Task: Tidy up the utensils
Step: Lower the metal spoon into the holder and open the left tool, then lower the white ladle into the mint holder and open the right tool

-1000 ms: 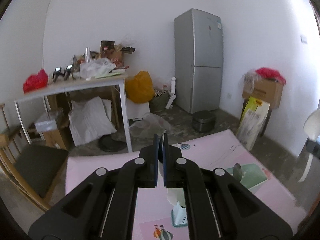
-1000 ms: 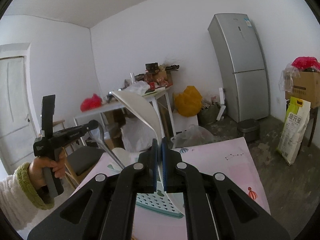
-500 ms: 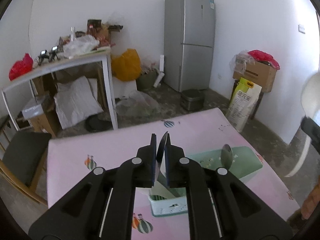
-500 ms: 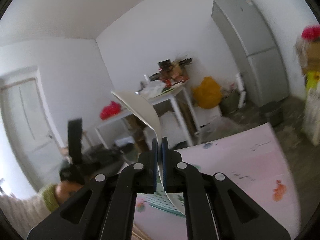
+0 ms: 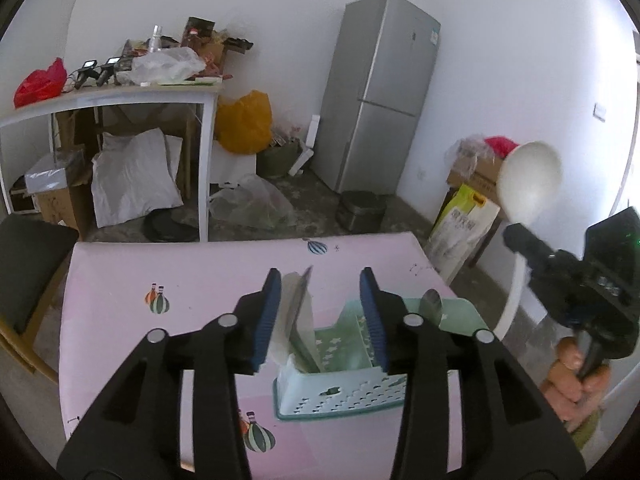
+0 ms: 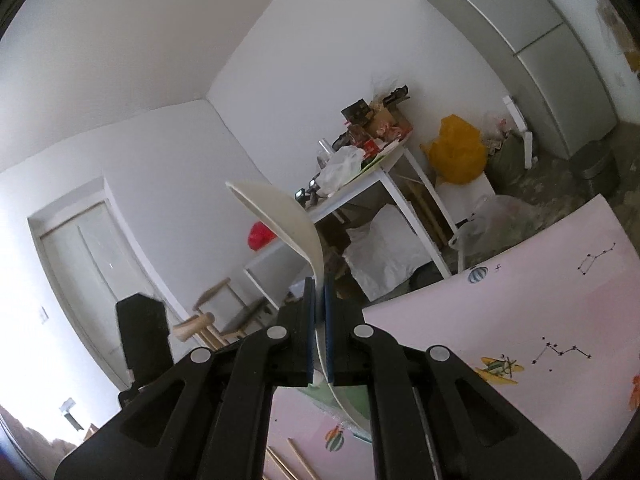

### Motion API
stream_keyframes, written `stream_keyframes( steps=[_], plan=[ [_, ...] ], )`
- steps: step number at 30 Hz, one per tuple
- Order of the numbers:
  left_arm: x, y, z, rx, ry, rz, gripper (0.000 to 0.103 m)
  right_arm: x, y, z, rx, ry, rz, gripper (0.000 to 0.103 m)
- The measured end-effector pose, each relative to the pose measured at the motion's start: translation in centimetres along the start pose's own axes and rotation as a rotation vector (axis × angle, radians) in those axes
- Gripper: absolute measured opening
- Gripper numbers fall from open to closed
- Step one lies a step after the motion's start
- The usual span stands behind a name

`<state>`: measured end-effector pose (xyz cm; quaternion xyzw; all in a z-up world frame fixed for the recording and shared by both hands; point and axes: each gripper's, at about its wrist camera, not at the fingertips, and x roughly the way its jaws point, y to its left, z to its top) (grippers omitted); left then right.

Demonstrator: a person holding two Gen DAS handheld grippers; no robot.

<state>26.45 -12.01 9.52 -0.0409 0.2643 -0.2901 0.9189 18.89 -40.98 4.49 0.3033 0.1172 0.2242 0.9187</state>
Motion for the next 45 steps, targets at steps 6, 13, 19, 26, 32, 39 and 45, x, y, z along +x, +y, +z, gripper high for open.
stream_keyframes(
  steps=[6,13,19,26,32,39,45],
  plan=[
    [-2.6,0.5,-0.9,-0.021,-0.033,0.000,0.049,1.2,-0.6,0.3,0.021,-0.007,0.010,0.005],
    [-5.1,1.7,-2.8,-0.046,-0.038,0.021,0.051,1.2,-0.4,0.3,0.022,-0.007,0.014,0.005],
    [-6.4,3.1,-4.4,-0.092,-0.025,0.041,0.051,2.3,-1.9,-0.5,0.060,0.026,-0.003,0.005],
    [-7.1,4.0,-5.0,-0.103,-0.018,0.062,0.051,2.8,-2.9,-0.9,0.113,0.019,0.035,0.005],
    [-7.3,4.2,-5.5,-0.113,-0.014,0.069,0.051,2.4,-3.6,-1.8,0.133,0.023,0.042,0.005],
    [-7.1,4.4,-5.7,-0.123,-0.009,0.063,0.051,2.7,-3.7,-0.1,0.156,-0.009,0.090,0.005],
    [-7.2,5.0,-6.0,-0.131,-0.005,0.072,0.051,4.4,-4.0,0.2,0.153,-0.001,0.092,0.005]
  ],
)
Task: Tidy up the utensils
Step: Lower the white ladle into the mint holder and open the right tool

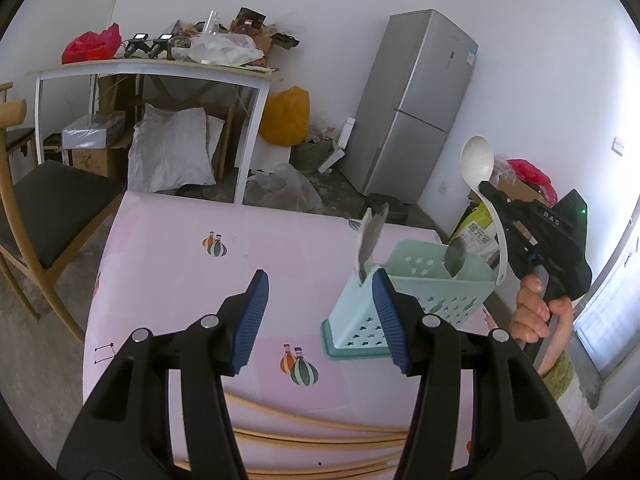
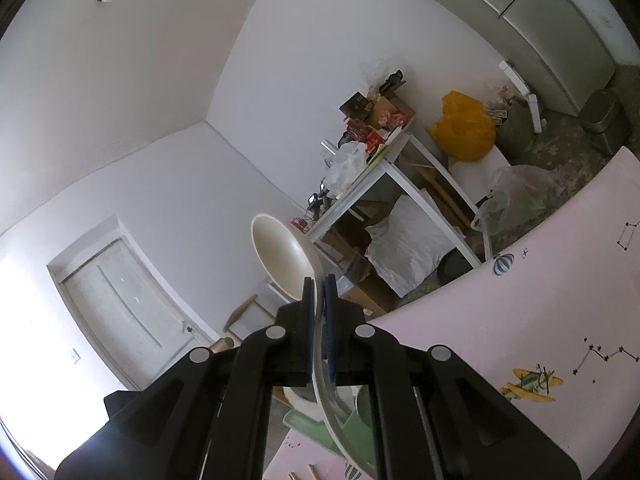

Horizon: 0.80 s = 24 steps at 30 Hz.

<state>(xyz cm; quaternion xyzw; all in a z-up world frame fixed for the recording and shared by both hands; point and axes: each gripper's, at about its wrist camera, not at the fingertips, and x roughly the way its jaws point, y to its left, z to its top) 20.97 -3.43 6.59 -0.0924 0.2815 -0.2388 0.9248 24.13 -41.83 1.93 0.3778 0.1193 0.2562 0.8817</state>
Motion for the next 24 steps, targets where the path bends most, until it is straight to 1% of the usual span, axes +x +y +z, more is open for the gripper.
stream_keyframes(
  steps=[5,10,14,18,24],
  plan=[
    [-0.3,0.3,-0.1,0.002,-0.002,0.013,0.051,0.7,-0.6,-0.2,0.026,0.011,0.019,0.005],
    [-0.4,0.9,-0.1,-0.009,-0.004,0.017,0.051,0.9,-0.2,0.0,0.031,0.013,0.045,0.005],
    [-0.1,1.1,-0.2,-0.013,-0.002,0.013,0.051,1.4,0.3,0.5,0.009,0.011,0.043,0.005],
    [-0.1,1.2,-0.4,-0.012,0.000,0.014,0.051,1.9,-0.1,0.9,0.001,0.012,0.030,0.005],
    [0.0,1.7,-0.3,-0.019,-0.001,0.027,0.051,2.2,-1.2,0.4,0.008,0.032,0.011,0.005]
  ],
)
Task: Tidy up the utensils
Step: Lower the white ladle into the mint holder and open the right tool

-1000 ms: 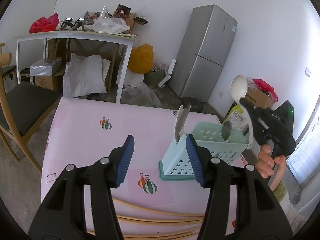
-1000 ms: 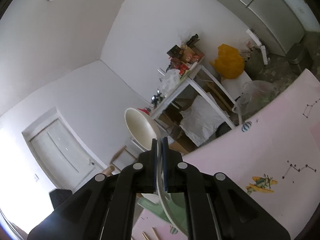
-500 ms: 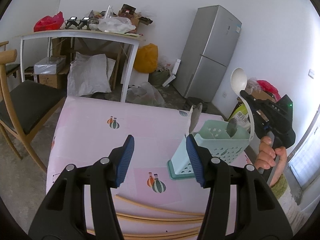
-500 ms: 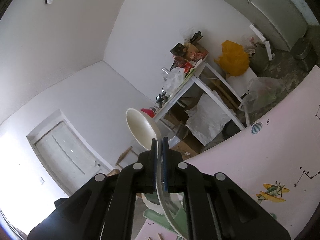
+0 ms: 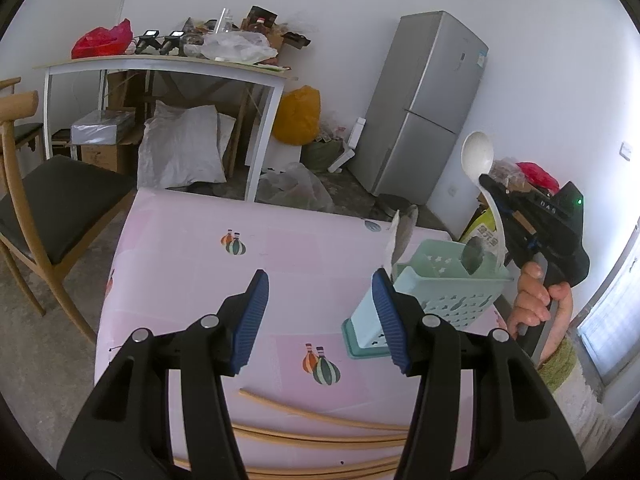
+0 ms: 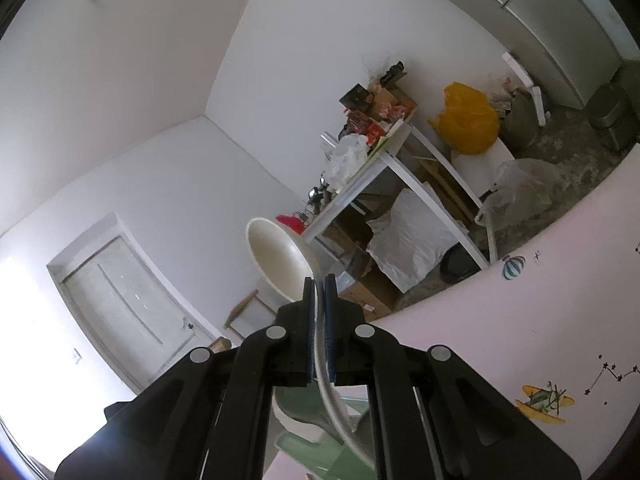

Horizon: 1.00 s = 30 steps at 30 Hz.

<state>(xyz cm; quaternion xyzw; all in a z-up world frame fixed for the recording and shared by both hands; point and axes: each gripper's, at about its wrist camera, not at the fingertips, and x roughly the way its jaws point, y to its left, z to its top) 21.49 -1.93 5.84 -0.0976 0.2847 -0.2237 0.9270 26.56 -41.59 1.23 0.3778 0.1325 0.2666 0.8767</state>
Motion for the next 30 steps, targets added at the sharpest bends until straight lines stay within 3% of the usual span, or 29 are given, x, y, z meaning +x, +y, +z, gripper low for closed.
stream_keyframes(
  steps=[12,23,30],
  plan=[
    [0.0,0.4,-0.1,-0.010,-0.002,0.004,0.051,-1.6,-0.4,-0.9,-0.014,0.016,-0.007,0.005],
    [-1.2,0.8,-1.4,-0.038,0.008,0.009,0.051,-6.6,-1.2,-3.2,-0.007,0.013,-0.109,0.008],
    [-2.8,2.1,-3.1,-0.095,0.024,0.027,0.051,-8.0,-0.3,-4.0,-0.043,0.048,-0.232,0.009]
  ],
)
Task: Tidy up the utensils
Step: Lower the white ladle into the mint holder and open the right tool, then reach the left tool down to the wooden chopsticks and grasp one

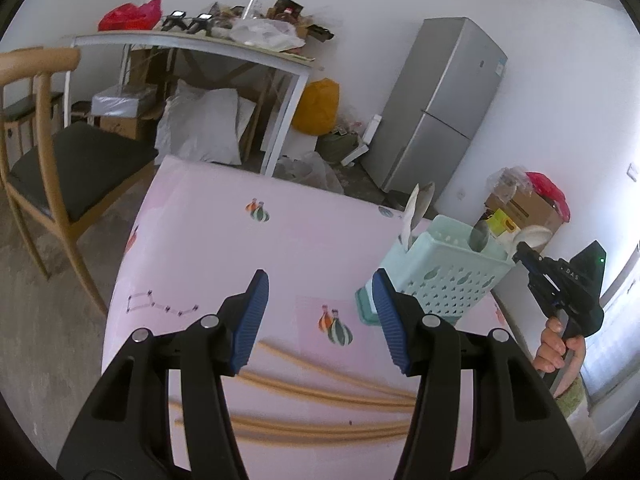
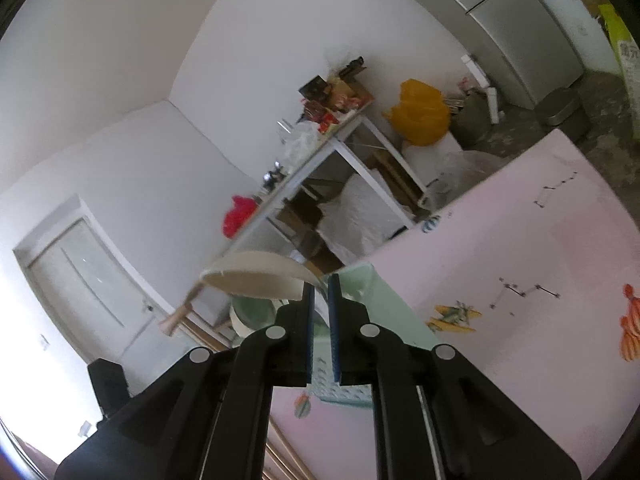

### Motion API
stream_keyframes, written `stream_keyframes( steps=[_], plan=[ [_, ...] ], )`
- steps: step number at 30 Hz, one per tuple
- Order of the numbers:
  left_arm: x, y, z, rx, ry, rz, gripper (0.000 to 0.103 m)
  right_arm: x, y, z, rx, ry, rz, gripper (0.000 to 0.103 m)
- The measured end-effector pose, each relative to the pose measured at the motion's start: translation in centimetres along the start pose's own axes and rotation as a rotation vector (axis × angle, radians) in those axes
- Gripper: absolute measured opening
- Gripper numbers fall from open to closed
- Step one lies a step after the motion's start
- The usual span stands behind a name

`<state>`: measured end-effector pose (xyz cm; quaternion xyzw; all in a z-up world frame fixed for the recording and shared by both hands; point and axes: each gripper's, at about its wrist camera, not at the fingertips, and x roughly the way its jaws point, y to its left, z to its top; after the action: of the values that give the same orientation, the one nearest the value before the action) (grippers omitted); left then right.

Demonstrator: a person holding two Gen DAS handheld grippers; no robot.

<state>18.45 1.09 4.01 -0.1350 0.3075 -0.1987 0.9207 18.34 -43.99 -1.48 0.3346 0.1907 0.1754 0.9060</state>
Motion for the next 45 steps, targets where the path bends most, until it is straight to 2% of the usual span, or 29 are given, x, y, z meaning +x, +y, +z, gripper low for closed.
stream_keyframes(
  steps=[2,3,6,8,10,14,17,20,25,28,32,37,41,45],
  plan=[
    [-0.5,0.5,-0.5,-0.012,0.006,0.006,0.051,-0.2,0.5,-0.2,-0.026,0.012,-0.039,0.018],
    [-0.8,0.7,-0.7,-0.016,0.009,0.007,0.051,-0.3,0.8,-0.2,-0.041,0.016,-0.061,0.019],
    [-1.5,1.2,-1.6,-0.030,0.024,0.008,0.051,-1.3,1.8,-0.6,-0.091,0.017,-0.122,0.034],
    [-1.9,1.5,-2.3,-0.037,0.031,0.007,0.051,-2.2,2.5,-0.8,-0.120,0.003,-0.152,0.050],
    [-2.5,1.8,-3.0,-0.045,0.039,0.007,0.051,-3.2,3.5,-1.0,-0.154,-0.012,-0.190,0.054],
    [-3.4,2.1,-4.9,-0.060,0.062,0.005,0.051,-5.9,5.4,-1.8,-0.215,-0.045,-0.245,0.056],
    [-4.0,1.9,-6.2,-0.056,0.081,0.000,0.051,-6.8,7.3,-3.0,-0.265,-0.035,-0.227,0.057],
    [-4.1,1.3,-8.3,-0.050,0.135,-0.025,0.052,-4.4,9.0,-5.2,-0.298,0.102,-0.160,0.058],
    [-3.1,0.7,-11.3,-0.084,0.216,-0.080,0.051,4.4,11.6,-10.6,-0.444,0.421,-0.156,0.058],
    [-2.0,0.8,-12.4,-0.142,0.243,-0.124,0.049,8.5,11.9,-12.3,-0.495,0.542,-0.159,0.058],
    [-0.3,1.8,-13.3,-0.225,0.280,-0.166,0.039,13.6,10.5,-13.4,-0.490,0.683,-0.181,0.058],
    [0.9,3.0,-13.7,-0.302,0.301,-0.173,0.031,15.4,9.1,-15.4,-0.455,0.781,-0.204,0.051],
    [1.3,3.8,-13.5,-0.340,0.292,-0.175,0.029,14.6,9.5,-16.2,-0.455,0.793,-0.191,0.045],
    [2.2,3.8,-12.8,-0.350,0.296,-0.140,0.017,13.7,10.3,-17.5,-0.425,0.792,-0.182,0.038]
  ],
)
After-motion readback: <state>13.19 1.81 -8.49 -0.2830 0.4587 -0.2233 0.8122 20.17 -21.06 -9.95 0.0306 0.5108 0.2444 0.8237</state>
